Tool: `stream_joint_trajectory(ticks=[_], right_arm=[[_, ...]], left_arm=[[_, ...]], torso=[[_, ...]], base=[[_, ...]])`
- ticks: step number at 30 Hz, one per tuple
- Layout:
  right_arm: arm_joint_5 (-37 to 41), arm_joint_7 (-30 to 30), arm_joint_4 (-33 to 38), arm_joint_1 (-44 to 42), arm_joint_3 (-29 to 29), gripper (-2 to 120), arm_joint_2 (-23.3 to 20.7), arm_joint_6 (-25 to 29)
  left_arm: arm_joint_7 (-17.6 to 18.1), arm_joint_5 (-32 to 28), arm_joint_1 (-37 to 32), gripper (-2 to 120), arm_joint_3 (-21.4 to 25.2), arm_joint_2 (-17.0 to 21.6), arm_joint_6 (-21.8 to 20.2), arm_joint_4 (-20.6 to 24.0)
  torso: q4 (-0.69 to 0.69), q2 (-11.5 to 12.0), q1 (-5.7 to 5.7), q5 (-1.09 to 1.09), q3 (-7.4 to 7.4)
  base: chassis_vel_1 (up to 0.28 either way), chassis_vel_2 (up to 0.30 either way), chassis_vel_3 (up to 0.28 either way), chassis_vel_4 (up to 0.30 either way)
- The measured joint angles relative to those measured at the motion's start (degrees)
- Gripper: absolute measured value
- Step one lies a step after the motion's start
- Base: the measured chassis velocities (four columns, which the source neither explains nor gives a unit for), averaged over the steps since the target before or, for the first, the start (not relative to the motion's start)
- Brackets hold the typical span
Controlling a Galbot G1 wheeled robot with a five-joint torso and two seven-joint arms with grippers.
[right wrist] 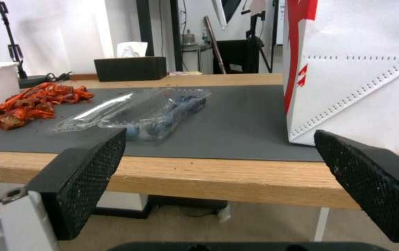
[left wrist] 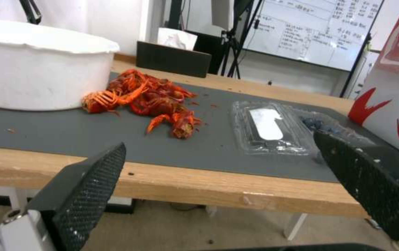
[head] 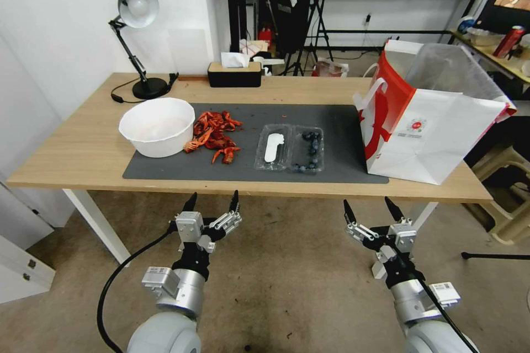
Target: Close the takeout container lid, then place the container into the takeout bag.
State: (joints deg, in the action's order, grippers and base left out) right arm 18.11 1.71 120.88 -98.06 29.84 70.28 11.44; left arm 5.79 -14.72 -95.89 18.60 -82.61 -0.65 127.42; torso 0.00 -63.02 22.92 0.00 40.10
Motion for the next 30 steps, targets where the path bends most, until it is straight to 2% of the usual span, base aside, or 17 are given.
stream_joint_trajectory(ticks=[9,11,12,14,15,17,18,20,22,24,26,28,30], right_arm=[[0.13,0.16,-0.22,0.97,-0.29,100,-0.37,-0.56],[0.17,0.30,-0.26,1.26,-0.45,100,-0.56,-0.79],[0.17,0.30,-0.26,1.26,-0.45,100,-0.56,-0.79],[0.30,0.35,-0.71,2.29,-1.30,100,-1.23,-1.11],[0.30,0.35,-0.71,2.29,-1.30,100,-1.23,-1.11],[0.36,0.34,-1.37,3.46,-2.24,100,-1.78,-1.38],[0.36,0.34,-1.60,3.51,-2.46,100,-1.83,-1.43],[0.36,0.34,-1.65,3.48,-2.49,100,-1.85,-1.44],[0.36,0.32,-1.55,2.94,-2.45,100,-2.04,-1.51],[0.37,0.33,-1.28,2.75,-2.34,100,-2.10,-1.60],[0.45,0.37,-0.40,2.32,-1.91,100,-2.18,-2.00],[0.47,0.39,-0.11,2.17,-1.82,100,-2.18,-2.12],[0.37,0.42,0.70,1.58,-1.56,100,-1.97,-2.34]], left_arm=[[0.26,-3.72,1.52,100,-0.78,0.06,0.33,-0.20],[0.16,-9.79,2.93,100,-1.30,0.87,0.10,-0.22],[0.16,-9.79,2.93,100,-1.30,0.87,0.10,-0.22],[-0.64,-18.10,5.11,100,-1.53,1.86,-0.12,-0.21],[-0.64,-18.10,5.11,100,-1.53,1.86,-0.12,-0.21],[-1.18,-23.42,7.59,100,-1.84,2.40,0.19,-1.08],[-1.30,-26.74,9.36,100,-2.30,2.84,0.23,-1.85],[-1.33,-27.85,9.97,100,-2.49,2.99,0.23,-2.13],[-1.52,-35.53,13.85,100,-4.11,4.03,-0.90,-3.92],[-1.44,-37.54,14.67,100,-4.51,4.33,-1.55,-4.25],[0.04,-42.93,16.64,100,-5.50,4.99,-4.41,-4.57],[0.92,-45.07,17.44,100,-5.87,5.14,-5.66,-4.57],[6.38,-52.80,20.08,100,-6.88,5.20,-8.63,-4.57]], torso=[[0.00,0.00,0.00,0.01,0.00],[0.00,0.00,0.00,0.00,0.00],[0.00,0.00,0.00,0.00,0.00],[-0.02,0.00,0.00,0.00,0.01],[-0.02,0.00,0.00,0.00,0.01],[0.04,0.00,0.00,0.01,0.01],[0.01,0.00,0.00,0.01,0.01],[0.00,0.00,0.00,0.01,0.01],[-0.01,0.00,0.00,0.00,0.01],[-0.01,0.00,0.00,0.01,0.01],[0.00,0.01,0.00,0.00,0.01],[0.00,0.00,0.00,0.00,0.01],[0.00,0.00,0.00,0.00,0.01]], base=[[0.000,0.000,0.000,0.000],[0.000,0.000,0.000,0.000],[0.000,0.000,0.000,0.000],[0.000,0.000,0.000,0.000],[0.000,0.000,0.000,0.000],[0.000,0.000,0.000,0.000],[0.000,0.000,0.000,0.000],[0.000,0.000,0.000,0.000],[0.000,0.000,0.000,0.000],[0.000,0.000,0.000,0.000],[0.000,0.000,0.000,0.000],[0.000,0.000,0.000,0.000],[0.000,0.000,0.000,0.000]])
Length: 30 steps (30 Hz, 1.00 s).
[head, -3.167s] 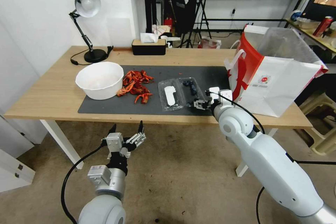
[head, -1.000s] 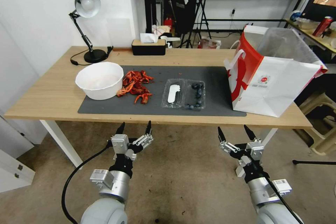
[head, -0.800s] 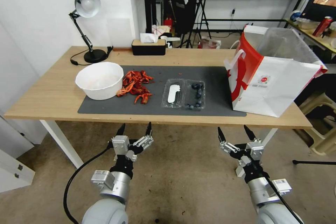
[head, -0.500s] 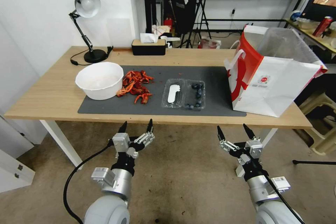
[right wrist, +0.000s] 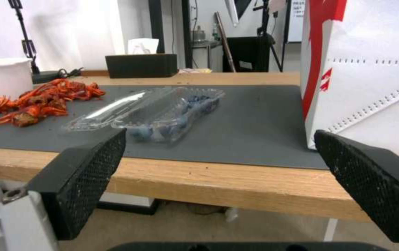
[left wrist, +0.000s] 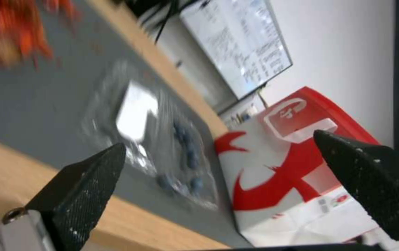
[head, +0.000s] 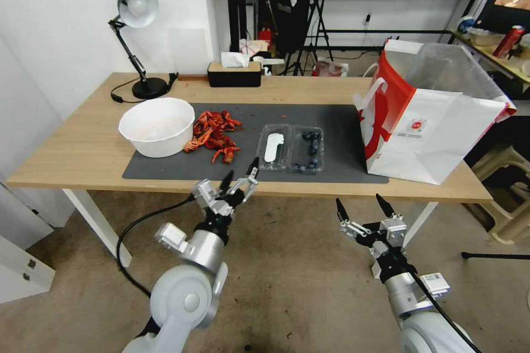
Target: Close the takeout container lid, then place the container into the takeout bag.
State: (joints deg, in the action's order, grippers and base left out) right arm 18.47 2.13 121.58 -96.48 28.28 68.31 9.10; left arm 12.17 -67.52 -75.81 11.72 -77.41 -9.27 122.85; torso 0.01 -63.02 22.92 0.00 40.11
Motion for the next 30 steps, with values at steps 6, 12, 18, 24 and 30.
stream_joint_trajectory(ticks=[6,12,18,24,30], right_arm=[[-1.30,0.00,0.23,-1.61,0.17,100,1.16,0.08],[-1.38,0.01,0.22,-1.86,0.59,100,1.29,0.11],[-1.40,0.05,0.31,-2.15,1.11,100,1.36,0.11],[-1.44,0.10,0.14,-2.06,1.30,100,1.28,0.11],[-1.85,0.17,-0.28,-1.76,1.07,100,1.60,0.12]], left_arm=[[10.27,-9.32,9.69,100,-4.48,-2.76,-2.34,-4.76],[14.18,-7.44,14.32,100,-8.27,-4.67,-1.36,-8.29],[19.09,-6.60,17.45,100,-9.86,-6.58,-1.19,-11.10],[21.83,-7.96,18.09,100,-9.96,-6.87,-3.46,-11.86],[24.02,-8.82,19.12,100,-9.93,-7.40,-3.73,-13.12]], torso=[[-0.01,0.00,0.00,0.00,0.00],[-0.01,0.00,0.00,0.01,-0.01],[0.00,0.00,0.00,0.01,-0.01],[0.00,0.00,0.00,0.00,0.00],[0.00,0.00,0.00,0.00,0.00]], base=[[0.000,0.000,0.000,0.000],[0.000,0.000,0.000,0.000],[0.000,0.000,0.000,0.000],[0.000,0.000,0.000,0.000],[0.000,0.000,0.000,0.000]])
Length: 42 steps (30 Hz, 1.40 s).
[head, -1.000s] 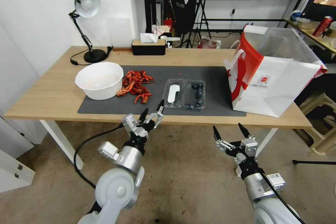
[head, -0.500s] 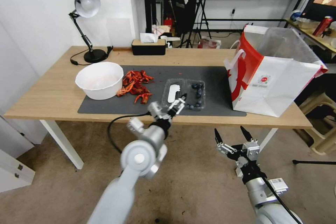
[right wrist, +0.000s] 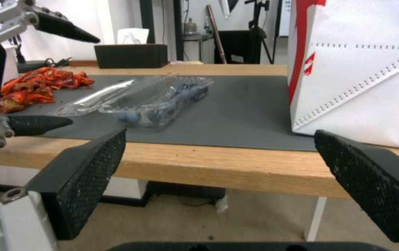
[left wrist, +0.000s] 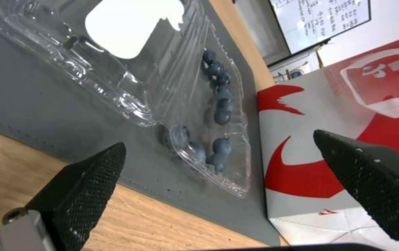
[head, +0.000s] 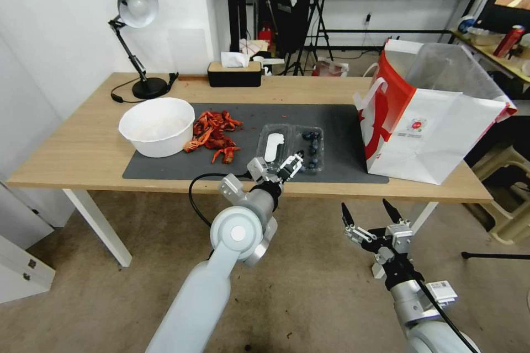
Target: Close the takeout container lid, then place the container into the takeout bag.
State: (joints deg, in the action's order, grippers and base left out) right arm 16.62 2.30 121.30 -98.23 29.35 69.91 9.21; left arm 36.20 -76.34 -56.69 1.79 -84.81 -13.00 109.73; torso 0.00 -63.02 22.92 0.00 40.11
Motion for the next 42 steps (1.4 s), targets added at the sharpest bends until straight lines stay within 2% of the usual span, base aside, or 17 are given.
stream_joint_trajectory(ticks=[20,35,40,42], right_arm=[[-0.90,0.00,0.05,-0.85,-0.09,100,0.86,0.38],[-1.59,-0.07,0.20,-1.41,-0.28,100,1.48,0.48],[-1.96,-0.11,-0.01,-1.64,-0.31,100,1.69,0.64],[-2.18,-0.12,-0.05,-1.65,-0.39,100,1.86,0.65]], left_arm=[[-1.01,-0.66,0.84,100,0.94,-0.84,2.52,-2.96],[-1.16,-1.84,1.96,100,1.73,-3.02,4.67,-4.55],[-2.88,-2.22,1.80,100,1.85,-3.25,6.32,-4.80],[-4.62,-2.39,1.47,100,1.82,-3.28,7.65,-5.02]], torso=[[0.00,-0.01,0.00,0.00,0.00],[0.00,-0.01,0.00,0.00,0.00],[0.00,-0.01,0.00,0.00,0.00],[0.00,-0.01,-0.01,0.00,0.00]], base=[[0.000,0.000,0.000,0.000],[0.000,0.000,0.000,0.000],[0.000,0.000,0.000,0.000],[0.000,0.000,0.000,0.000]])
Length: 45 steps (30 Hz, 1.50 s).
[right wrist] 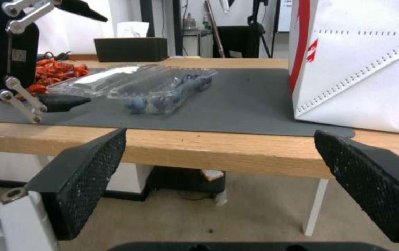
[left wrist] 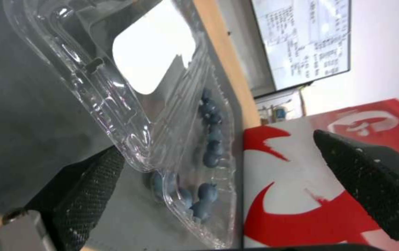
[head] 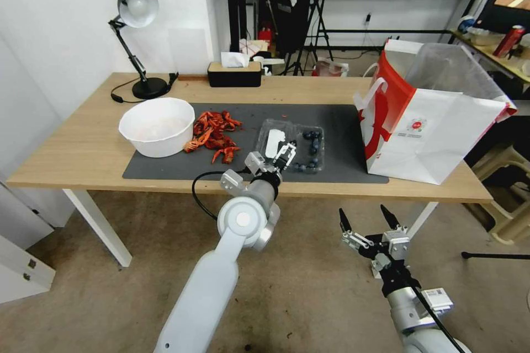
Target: Close the takeout container lid, then place the container into the takeout bag.
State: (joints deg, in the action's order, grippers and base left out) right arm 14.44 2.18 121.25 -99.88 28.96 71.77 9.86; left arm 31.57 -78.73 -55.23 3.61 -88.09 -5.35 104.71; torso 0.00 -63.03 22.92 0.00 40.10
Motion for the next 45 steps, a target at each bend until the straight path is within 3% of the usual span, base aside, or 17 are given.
stream_joint_trajectory(ticks=[8,22,36,38,41,45], right_arm=[[-0.72,-0.02,-0.32,0.00,-0.36,100,0.41,0.07],[-1.65,0.13,-0.42,-0.08,-0.80,100,0.81,0.21],[-2.45,0.24,-0.53,-0.71,-1.01,100,1.06,0.67],[-2.47,0.24,-0.56,-0.72,-1.01,100,1.08,0.69],[-2.74,0.21,-0.85,-0.72,-1.11,100,1.31,0.92],[-2.89,0.16,-1.02,-0.66,-1.29,100,1.43,0.98]], left_arm=[[-3.73,-0.41,-0.38,100,0.22,0.37,2.18,0.23],[-8.99,-0.45,-1.17,100,0.26,1.43,2.00,0.91],[-21.25,0.52,-0.54,100,-0.14,4.80,-0.07,-1.81],[-21.57,0.56,-0.50,100,-0.14,4.85,-0.05,-1.88],[-25.50,1.03,-0.22,100,-0.11,5.48,0.06,-2.74],[-27.37,1.16,0.14,100,-0.10,5.81,0.10,-3.58]], torso=[[0.00,0.00,0.00,0.00,0.00],[0.00,0.00,0.00,0.00,0.00],[0.00,0.01,0.00,0.00,0.00],[0.00,0.01,0.00,-0.01,0.00],[0.00,0.01,0.00,0.00,0.00],[0.00,0.01,0.00,0.00,0.00]], base=[[0.000,0.000,0.000,0.000],[0.000,0.000,0.000,0.000],[0.000,0.000,0.000,0.000],[0.000,0.000,0.000,0.000],[0.000,0.000,0.000,0.000],[0.000,0.000,0.000,0.000]])
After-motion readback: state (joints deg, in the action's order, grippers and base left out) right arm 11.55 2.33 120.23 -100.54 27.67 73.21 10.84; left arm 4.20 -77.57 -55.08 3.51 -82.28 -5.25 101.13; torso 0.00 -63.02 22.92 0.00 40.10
